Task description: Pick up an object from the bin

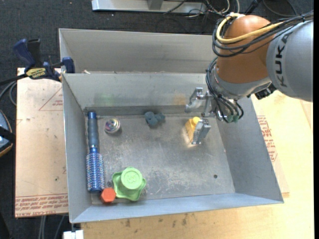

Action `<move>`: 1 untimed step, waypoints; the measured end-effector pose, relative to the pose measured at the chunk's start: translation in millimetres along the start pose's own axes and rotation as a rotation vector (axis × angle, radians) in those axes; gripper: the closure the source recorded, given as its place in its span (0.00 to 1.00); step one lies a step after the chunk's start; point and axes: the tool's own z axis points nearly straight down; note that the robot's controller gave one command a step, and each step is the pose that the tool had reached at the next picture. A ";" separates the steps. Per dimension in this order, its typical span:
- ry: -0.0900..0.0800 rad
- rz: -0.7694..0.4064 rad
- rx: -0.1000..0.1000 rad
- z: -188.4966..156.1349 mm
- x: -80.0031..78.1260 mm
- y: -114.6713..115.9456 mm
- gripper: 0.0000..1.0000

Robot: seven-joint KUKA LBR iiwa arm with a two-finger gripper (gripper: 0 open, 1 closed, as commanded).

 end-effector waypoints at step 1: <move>-0.003 -0.404 0.001 127.4 -26.4 -39.3 0.00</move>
Offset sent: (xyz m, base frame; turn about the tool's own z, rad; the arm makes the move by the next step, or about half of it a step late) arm 0.0264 -0.0391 -0.1247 -0.4074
